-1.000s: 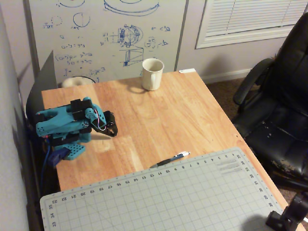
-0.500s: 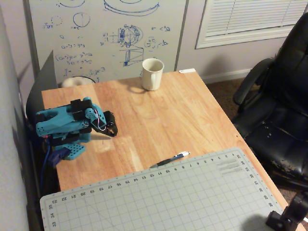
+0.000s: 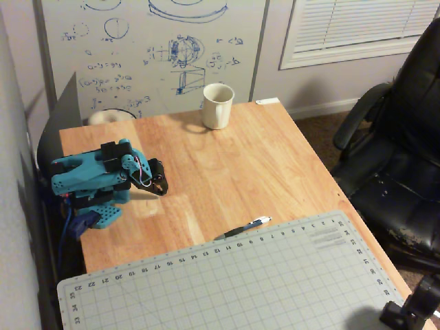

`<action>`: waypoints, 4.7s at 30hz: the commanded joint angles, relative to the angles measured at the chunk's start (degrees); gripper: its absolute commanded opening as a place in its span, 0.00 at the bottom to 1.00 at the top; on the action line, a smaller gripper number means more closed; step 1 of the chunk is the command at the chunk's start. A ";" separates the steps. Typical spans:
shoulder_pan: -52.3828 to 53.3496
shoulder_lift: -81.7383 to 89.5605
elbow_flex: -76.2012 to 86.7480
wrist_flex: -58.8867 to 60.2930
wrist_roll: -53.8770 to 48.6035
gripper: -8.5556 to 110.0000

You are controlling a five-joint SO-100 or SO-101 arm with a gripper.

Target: Touch the pen.

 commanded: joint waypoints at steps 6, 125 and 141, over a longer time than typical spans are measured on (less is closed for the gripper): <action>-0.35 1.58 -0.70 0.09 -0.18 0.08; 21.18 -125.42 -122.70 0.00 -0.26 0.08; 24.70 -135.00 -128.58 0.09 -0.26 0.08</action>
